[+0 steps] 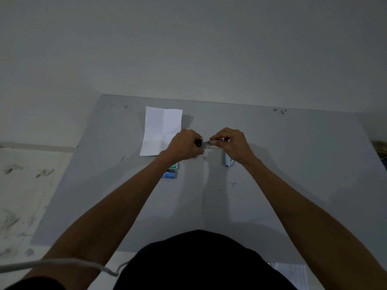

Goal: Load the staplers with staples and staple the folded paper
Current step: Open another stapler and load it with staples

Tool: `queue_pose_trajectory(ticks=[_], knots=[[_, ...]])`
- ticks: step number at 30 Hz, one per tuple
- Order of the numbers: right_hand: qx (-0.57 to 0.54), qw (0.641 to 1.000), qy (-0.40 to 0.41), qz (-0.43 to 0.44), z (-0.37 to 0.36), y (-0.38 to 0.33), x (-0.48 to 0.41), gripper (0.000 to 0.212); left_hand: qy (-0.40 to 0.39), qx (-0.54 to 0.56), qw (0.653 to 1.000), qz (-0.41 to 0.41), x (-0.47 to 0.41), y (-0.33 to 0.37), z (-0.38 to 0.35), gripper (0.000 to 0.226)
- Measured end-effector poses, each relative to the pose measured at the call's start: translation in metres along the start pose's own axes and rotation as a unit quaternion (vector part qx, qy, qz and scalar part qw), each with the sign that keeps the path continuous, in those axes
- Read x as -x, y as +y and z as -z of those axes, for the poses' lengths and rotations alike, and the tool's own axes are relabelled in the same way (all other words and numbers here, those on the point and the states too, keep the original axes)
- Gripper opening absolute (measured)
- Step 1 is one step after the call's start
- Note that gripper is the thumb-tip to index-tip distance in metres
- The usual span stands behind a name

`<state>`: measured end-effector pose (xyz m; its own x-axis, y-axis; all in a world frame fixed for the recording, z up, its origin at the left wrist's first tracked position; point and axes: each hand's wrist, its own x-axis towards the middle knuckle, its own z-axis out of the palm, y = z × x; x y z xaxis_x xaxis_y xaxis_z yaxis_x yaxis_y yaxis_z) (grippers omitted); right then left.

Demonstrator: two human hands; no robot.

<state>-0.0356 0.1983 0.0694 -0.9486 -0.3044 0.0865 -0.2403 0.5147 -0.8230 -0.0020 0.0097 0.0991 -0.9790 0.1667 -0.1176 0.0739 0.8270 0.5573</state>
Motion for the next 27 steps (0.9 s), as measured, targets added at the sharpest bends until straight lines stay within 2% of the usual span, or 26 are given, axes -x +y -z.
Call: queue_pose_trajectory(ticks=[5,13,18,22,24,27], knots=[[0.034,0.999,-0.01,-0.008,-0.002,0.007,0.001,0.015,-0.007,0.0,1.0,0.01,-0.002,0.001,-0.001,0.019],[0.081,0.996,-0.009,0.041,-0.005,0.008,0.008,0.022,-0.013,-0.011,1.0,0.026,-0.003,0.0,-0.001,0.016],[0.172,0.98,-0.028,0.094,-0.003,0.001,0.008,0.021,-0.009,-0.02,0.999,0.027,-0.005,-0.004,-0.003,0.014],[0.213,0.974,-0.032,0.074,0.003,0.001,0.004,0.019,-0.008,-0.037,0.999,0.022,-0.006,-0.006,-0.002,0.012],[0.208,0.976,-0.027,0.055,0.006,0.004,0.002,0.02,-0.009,-0.047,0.999,0.021,-0.006,-0.008,-0.002,0.013],[0.142,0.989,0.017,0.032,0.005,0.008,0.002,0.021,-0.005,-0.047,0.999,0.02,-0.007,-0.011,-0.004,0.013]])
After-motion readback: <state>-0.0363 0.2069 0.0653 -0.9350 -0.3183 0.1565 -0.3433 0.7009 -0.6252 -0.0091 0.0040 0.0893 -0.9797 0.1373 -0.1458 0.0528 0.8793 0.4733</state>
